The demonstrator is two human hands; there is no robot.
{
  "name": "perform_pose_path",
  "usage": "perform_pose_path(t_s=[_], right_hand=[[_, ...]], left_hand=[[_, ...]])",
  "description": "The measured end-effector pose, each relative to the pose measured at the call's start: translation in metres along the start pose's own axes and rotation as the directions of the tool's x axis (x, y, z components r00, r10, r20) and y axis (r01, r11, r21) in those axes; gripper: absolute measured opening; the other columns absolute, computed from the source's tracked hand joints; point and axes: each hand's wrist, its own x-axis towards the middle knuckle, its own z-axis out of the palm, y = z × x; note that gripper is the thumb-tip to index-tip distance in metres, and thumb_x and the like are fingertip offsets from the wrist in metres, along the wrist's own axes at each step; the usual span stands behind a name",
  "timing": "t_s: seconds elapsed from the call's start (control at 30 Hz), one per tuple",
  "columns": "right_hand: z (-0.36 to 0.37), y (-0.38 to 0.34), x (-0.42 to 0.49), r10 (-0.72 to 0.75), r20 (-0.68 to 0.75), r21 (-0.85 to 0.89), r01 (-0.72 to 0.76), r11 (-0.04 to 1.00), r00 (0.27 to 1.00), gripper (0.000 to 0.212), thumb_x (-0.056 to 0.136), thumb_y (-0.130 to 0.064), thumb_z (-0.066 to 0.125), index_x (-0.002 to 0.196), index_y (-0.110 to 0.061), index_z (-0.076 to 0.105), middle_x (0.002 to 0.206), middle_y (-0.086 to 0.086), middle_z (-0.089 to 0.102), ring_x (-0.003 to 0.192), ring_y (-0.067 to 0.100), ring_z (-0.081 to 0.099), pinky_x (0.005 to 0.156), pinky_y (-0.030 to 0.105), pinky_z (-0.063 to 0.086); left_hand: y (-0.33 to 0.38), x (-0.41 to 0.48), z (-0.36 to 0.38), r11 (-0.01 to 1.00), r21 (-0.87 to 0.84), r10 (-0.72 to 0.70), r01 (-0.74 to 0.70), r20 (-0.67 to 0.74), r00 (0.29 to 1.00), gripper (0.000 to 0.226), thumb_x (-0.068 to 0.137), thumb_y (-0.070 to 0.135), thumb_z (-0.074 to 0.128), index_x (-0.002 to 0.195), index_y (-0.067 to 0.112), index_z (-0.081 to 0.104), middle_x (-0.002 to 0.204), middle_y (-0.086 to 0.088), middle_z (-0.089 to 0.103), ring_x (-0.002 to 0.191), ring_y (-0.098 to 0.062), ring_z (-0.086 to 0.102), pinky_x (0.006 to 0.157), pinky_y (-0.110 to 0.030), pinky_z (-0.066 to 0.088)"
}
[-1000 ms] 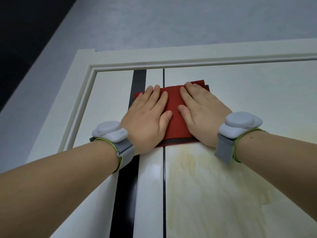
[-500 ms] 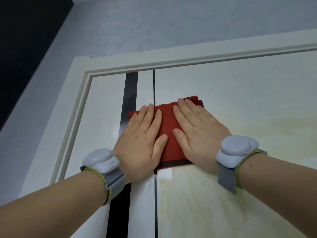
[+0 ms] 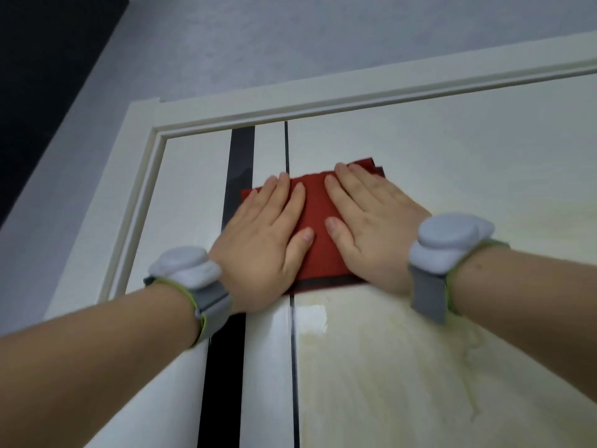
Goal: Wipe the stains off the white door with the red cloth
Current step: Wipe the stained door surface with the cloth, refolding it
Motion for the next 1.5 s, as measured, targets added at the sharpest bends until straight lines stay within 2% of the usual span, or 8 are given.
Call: perform_pose_path(t_s=[0.1, 0.3, 0.67, 0.9, 1.07, 1.13, 1.27, 1.5], right_hand=[[-0.002, 0.004, 0.024, 0.024, 0.017, -0.014, -0.023, 1.000, 1.000, 0.065, 0.104, -0.047, 0.012, 0.162, -0.019, 0.005, 0.171, 0.002, -0.001, 0.157, 0.018, -0.001, 0.126, 0.033, -0.003], [0.005, 0.006, 0.020, 0.023, 0.013, -0.024, -0.022, 0.999, 1.000, 0.062, 0.107, -0.045, 0.018, 0.162, -0.021, 0.004, 0.171, 0.002, 0.000, 0.157, 0.019, -0.001, 0.127, 0.035, -0.001], [0.011, -0.003, -0.003, -0.007, -0.019, -0.010, 0.007, 1.000, 1.000, 0.071, 0.097, -0.047, 0.011, 0.161, -0.019, 0.017, 0.170, 0.006, 0.011, 0.157, 0.026, 0.010, 0.127, 0.040, 0.006], [0.013, -0.010, -0.026, -0.020, -0.004, -0.009, 0.020, 1.000, 1.000, 0.074, 0.097, -0.054, 0.009, 0.161, -0.019, 0.018, 0.170, 0.008, 0.012, 0.157, 0.027, 0.010, 0.127, 0.041, 0.006], [0.015, -0.020, -0.054, -0.045, -0.003, 0.000, 0.045, 0.999, 0.999, 0.068, 0.099, -0.059, 0.018, 0.161, -0.030, 0.020, 0.169, 0.010, 0.014, 0.156, 0.030, 0.013, 0.127, 0.044, 0.009], [0.016, -0.020, -0.057, -0.039, -0.005, -0.003, 0.039, 0.999, 0.999, 0.065, 0.100, -0.057, 0.019, 0.161, -0.032, 0.021, 0.169, 0.011, 0.015, 0.156, 0.031, 0.013, 0.127, 0.044, 0.009], [0.017, -0.020, -0.058, -0.032, -0.029, 0.009, 0.033, 0.999, 0.999, 0.065, 0.100, -0.057, 0.021, 0.159, -0.030, 0.026, 0.168, 0.012, 0.018, 0.155, 0.033, 0.016, 0.127, 0.046, 0.012], [0.014, -0.022, -0.057, -0.038, -0.017, 0.016, 0.038, 0.999, 0.999, 0.069, 0.098, -0.059, 0.018, 0.159, -0.029, 0.028, 0.167, 0.015, 0.020, 0.154, 0.035, 0.017, 0.126, 0.048, 0.013]], left_hand=[[-0.012, 0.022, 0.002, 1.000, 0.012, -0.018, 0.018, 0.001, 1.000, 0.083, 0.094, 0.061, 0.003, 0.165, 0.018, 0.009, 0.173, -0.007, 0.005, 0.160, -0.022, 0.001, 0.126, -0.030, -0.005], [-0.008, 0.017, 0.005, 1.000, -0.006, -0.005, 0.004, -0.059, 0.998, 0.074, 0.099, 0.054, 0.009, 0.164, 0.020, 0.019, 0.173, -0.003, 0.012, 0.160, -0.024, 0.008, 0.128, -0.037, 0.002], [0.006, -0.008, 0.005, 0.999, 0.040, -0.028, 0.028, -0.016, 0.999, 0.075, 0.099, 0.054, 0.010, 0.163, 0.018, 0.022, 0.171, -0.005, 0.019, 0.160, -0.026, 0.013, 0.129, -0.045, 0.008], [0.011, -0.033, 0.002, 1.000, -0.012, -0.012, 0.013, 0.074, 0.997, 0.076, 0.099, 0.057, 0.010, 0.165, 0.020, 0.013, 0.173, -0.003, 0.008, 0.161, -0.023, 0.002, 0.129, -0.041, -0.001], [0.017, -0.068, -0.006, 0.994, -0.107, 0.047, -0.034, 0.119, 0.992, 0.070, 0.103, 0.053, 0.020, 0.164, 0.018, 0.016, 0.173, -0.005, 0.008, 0.161, -0.024, 0.001, 0.130, -0.043, 0.001], [0.013, -0.085, -0.015, 0.988, -0.134, 0.084, -0.071, 0.097, 0.992, 0.066, 0.105, 0.045, 0.035, 0.163, 0.014, 0.026, 0.172, -0.009, 0.016, 0.160, -0.027, 0.012, 0.130, -0.044, 0.010], [-0.001, -0.119, -0.031, 0.987, -0.048, 0.153, -0.153, -0.012, 0.988, 0.045, 0.098, 0.028, 0.063, 0.136, 0.005, 0.060, 0.143, -0.012, 0.056, 0.129, -0.033, 0.054, 0.108, -0.047, 0.045], [-0.003, -0.118, -0.046, 0.969, 0.027, 0.245, -0.245, -0.020, 0.969, 0.016, 0.098, 0.018, 0.060, 0.097, 0.007, 0.072, 0.109, -0.007, 0.068, 0.091, -0.034, 0.063, 0.075, -0.048, 0.053]])
